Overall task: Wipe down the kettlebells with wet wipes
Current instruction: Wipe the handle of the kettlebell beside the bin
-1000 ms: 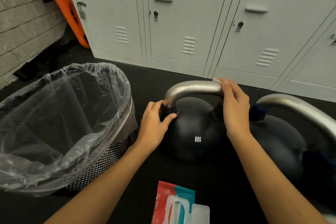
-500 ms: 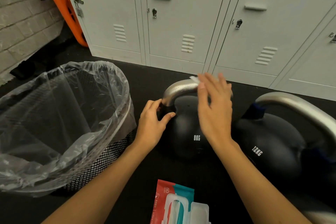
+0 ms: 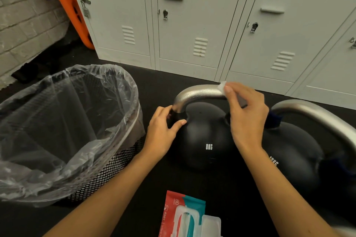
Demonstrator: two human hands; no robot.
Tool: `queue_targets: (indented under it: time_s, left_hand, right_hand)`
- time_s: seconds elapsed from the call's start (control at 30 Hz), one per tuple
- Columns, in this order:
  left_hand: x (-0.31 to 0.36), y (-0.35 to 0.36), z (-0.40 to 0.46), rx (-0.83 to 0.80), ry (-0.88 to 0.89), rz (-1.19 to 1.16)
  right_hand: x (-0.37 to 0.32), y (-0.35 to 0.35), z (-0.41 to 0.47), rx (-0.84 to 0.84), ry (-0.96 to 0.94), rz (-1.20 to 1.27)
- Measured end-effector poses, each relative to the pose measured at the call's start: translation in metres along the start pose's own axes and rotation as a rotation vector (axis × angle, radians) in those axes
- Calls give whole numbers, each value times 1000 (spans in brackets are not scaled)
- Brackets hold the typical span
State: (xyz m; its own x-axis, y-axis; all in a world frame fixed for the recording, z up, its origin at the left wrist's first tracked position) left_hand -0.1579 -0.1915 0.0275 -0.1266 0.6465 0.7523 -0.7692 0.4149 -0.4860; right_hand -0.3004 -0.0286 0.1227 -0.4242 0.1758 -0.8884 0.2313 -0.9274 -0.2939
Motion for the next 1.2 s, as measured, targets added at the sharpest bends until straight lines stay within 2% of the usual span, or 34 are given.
queue_targets:
  time_s: [0.17,0.27,0.37,0.53,0.6,0.83,0.9,1.03,1.2]
  left_hand:
    - [0,0,1,-1,16,-2]
    - [0,-1,1,-7,17,-11]
    - [-1,-1,1,-8,16,-16]
    - [0,0,0,-16,5,-12]
    - [0,1,0,-17,6,-9]
    - [-1,0,0,-21,8,-4]
    - [-1,-1,0,-22,12,-7]
    - [0,-1,-1,-20,8,-12]
    - [0,0,-1,-17,8,-7]
  right_hand:
    - [-25,37,-11,-183,-263,-167]
    - [-19,32,-12,-122,-301,-296]
    - [-7,10,-3,-48,-207,-221]
    - [17,-13,11,43,66,-63]
    - [14,-10,11,36,83,-31]
    - [-28,32,-6,-131,-261,-143]
    - [-27,34,-8,-147,-293,-136]
    - [-7,10,-5,-39,-134,20]
    - [24,-10,2,66,199,259]
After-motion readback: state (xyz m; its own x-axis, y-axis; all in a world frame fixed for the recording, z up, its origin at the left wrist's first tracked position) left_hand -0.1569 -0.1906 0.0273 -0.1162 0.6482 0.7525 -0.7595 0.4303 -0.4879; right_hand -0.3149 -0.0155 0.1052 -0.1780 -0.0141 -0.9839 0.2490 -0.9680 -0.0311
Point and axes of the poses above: each hand's wrist, its own z-axis towards the middle knuckle, its own y-axis out of the palm, x = y × z, the point moved 8 cm from there along z, towards the middle knuckle, and after that the axes turned 12 degrees about y, right-handed, at the moved point
